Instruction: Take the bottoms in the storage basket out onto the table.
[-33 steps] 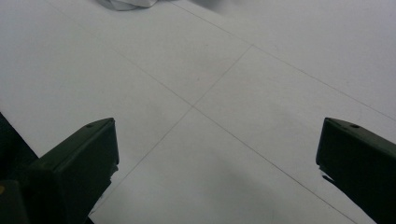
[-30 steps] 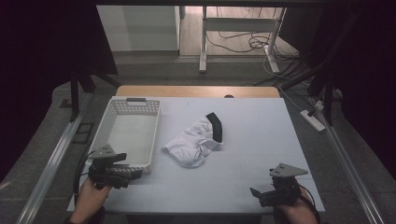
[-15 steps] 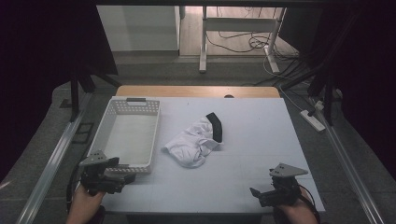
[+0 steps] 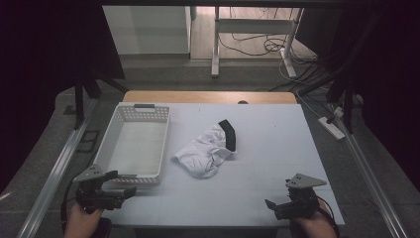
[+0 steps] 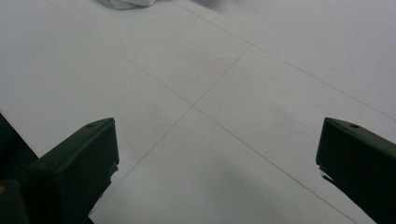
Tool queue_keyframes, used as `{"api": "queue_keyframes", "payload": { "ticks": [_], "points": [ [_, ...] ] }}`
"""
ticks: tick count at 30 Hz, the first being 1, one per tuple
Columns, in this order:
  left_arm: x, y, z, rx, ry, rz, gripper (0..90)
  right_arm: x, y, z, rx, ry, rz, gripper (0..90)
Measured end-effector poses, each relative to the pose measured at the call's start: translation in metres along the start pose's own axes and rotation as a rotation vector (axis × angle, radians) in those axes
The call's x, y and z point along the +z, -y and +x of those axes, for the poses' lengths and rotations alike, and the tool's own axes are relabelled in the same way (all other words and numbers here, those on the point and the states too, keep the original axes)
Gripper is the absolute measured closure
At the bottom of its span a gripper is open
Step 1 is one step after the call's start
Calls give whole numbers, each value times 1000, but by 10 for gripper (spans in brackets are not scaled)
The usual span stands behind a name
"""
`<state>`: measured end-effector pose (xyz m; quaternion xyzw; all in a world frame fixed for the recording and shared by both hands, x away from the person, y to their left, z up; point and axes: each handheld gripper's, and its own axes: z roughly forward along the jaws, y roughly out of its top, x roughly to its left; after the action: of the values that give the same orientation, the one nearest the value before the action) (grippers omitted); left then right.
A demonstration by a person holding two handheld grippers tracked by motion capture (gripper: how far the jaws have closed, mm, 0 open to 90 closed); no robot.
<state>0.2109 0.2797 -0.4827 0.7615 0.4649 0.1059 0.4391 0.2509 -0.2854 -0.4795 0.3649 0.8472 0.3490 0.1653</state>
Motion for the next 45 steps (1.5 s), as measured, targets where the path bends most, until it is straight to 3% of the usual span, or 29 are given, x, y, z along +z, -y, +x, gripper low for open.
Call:
{"api": "queue_keyframes", "payload": {
  "ticks": [16, 39, 45],
  "points": [
    [-6, 21, 8, -38, -17, 21, 8, 0, 0, 0, 0, 1, 0, 0],
    [-16, 37, 18, -71, -51, 38, 2, -1, 0, 0, 11, 10, -6, 0],
    [-18, 40, 21, -70, -74, 67, 0, 0, 0, 0, 12, 11, -7, 0]
  ]
}}
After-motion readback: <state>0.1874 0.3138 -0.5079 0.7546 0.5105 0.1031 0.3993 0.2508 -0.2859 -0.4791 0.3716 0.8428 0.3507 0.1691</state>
